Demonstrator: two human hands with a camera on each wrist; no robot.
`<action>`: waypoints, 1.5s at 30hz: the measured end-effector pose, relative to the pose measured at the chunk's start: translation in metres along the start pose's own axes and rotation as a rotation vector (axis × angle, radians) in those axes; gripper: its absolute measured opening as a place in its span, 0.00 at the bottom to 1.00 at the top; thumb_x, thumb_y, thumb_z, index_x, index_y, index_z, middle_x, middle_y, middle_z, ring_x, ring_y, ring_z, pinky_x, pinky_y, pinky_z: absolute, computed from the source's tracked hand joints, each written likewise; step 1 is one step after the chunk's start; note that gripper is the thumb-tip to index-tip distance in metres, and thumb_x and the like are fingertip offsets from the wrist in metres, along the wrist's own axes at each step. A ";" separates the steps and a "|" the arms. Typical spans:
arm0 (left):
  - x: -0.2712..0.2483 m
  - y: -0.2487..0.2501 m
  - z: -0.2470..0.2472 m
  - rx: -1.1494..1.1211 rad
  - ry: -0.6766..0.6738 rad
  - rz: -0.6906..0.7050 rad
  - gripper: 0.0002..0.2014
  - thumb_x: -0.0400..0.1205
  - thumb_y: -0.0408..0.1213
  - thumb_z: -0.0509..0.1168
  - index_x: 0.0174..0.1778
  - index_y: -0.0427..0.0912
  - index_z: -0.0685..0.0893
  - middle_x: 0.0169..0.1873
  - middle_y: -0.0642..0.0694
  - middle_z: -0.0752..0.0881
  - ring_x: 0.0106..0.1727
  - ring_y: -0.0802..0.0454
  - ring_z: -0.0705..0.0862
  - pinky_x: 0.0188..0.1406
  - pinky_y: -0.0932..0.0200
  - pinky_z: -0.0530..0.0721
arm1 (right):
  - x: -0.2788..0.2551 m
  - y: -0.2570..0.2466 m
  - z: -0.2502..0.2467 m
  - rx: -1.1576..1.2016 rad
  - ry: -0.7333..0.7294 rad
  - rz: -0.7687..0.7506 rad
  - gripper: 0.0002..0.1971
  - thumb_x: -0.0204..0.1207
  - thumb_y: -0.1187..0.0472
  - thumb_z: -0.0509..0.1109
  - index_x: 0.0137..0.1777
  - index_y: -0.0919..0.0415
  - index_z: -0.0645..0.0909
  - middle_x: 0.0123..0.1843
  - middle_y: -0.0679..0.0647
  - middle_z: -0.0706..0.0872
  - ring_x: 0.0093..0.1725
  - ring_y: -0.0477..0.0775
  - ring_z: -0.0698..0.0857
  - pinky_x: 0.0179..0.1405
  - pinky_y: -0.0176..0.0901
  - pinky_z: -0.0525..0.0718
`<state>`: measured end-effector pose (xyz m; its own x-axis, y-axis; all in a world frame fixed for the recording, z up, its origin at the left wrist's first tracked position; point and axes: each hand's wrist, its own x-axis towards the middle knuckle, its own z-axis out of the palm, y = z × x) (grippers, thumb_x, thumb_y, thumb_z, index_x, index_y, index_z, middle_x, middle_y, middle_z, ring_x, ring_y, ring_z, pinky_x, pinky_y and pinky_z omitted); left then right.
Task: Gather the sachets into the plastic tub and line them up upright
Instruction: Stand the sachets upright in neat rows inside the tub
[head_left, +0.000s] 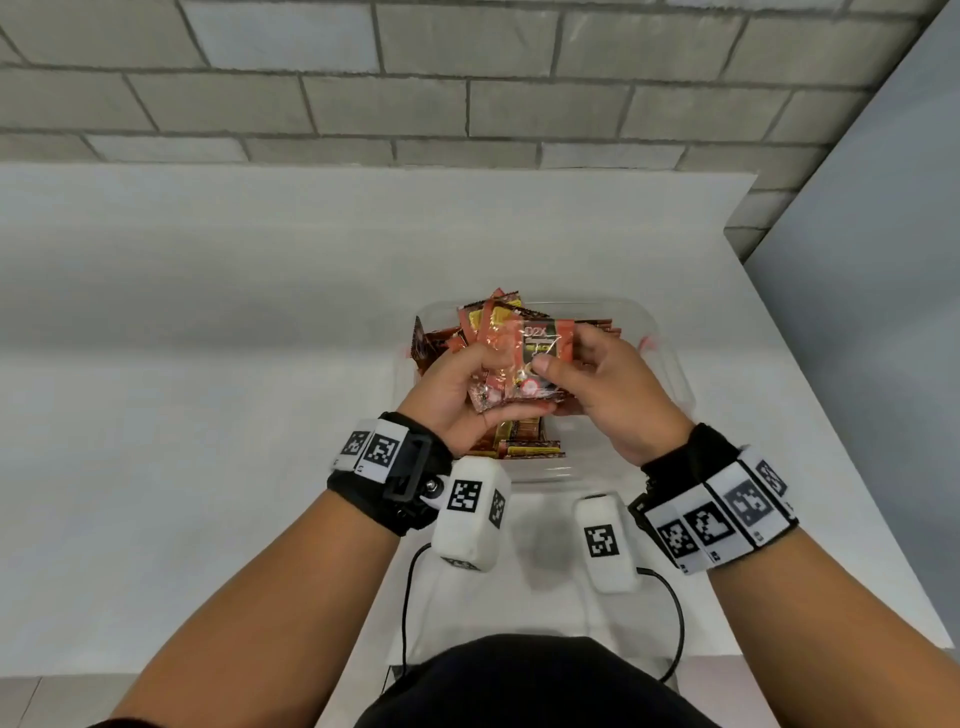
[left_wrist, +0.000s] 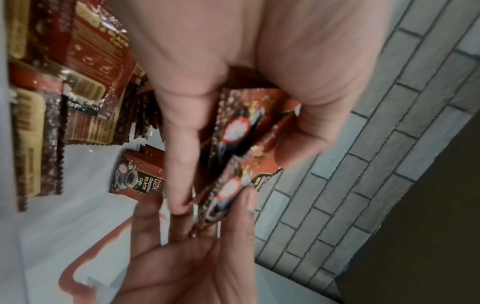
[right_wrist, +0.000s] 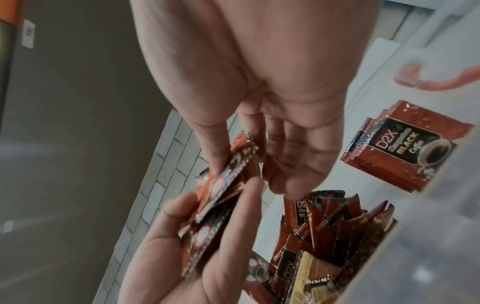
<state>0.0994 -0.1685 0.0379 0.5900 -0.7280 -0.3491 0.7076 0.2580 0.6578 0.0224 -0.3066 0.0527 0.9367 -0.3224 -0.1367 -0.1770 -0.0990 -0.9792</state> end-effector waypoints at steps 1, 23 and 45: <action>0.000 0.000 0.000 -0.035 0.020 0.005 0.14 0.79 0.25 0.58 0.59 0.33 0.80 0.53 0.32 0.86 0.54 0.35 0.86 0.50 0.37 0.87 | -0.001 -0.001 -0.002 0.035 0.012 0.010 0.10 0.79 0.64 0.69 0.57 0.52 0.80 0.52 0.50 0.88 0.49 0.48 0.89 0.39 0.42 0.87; -0.008 -0.007 0.004 0.018 0.129 0.104 0.05 0.80 0.26 0.64 0.49 0.36 0.83 0.47 0.38 0.89 0.47 0.42 0.90 0.41 0.46 0.91 | -0.011 -0.004 -0.025 0.174 0.114 0.130 0.09 0.81 0.69 0.62 0.56 0.59 0.81 0.40 0.50 0.88 0.34 0.45 0.85 0.35 0.39 0.83; -0.018 -0.010 0.004 0.370 0.037 0.134 0.10 0.77 0.32 0.69 0.54 0.39 0.85 0.44 0.40 0.91 0.40 0.45 0.91 0.33 0.54 0.90 | -0.019 -0.010 -0.019 0.214 0.021 0.159 0.11 0.79 0.72 0.64 0.57 0.60 0.81 0.49 0.56 0.88 0.43 0.54 0.88 0.46 0.54 0.88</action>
<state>0.0799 -0.1609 0.0401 0.6856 -0.6787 -0.2634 0.4399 0.0979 0.8927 0.0008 -0.3174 0.0678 0.8954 -0.3379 -0.2900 -0.2511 0.1546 -0.9555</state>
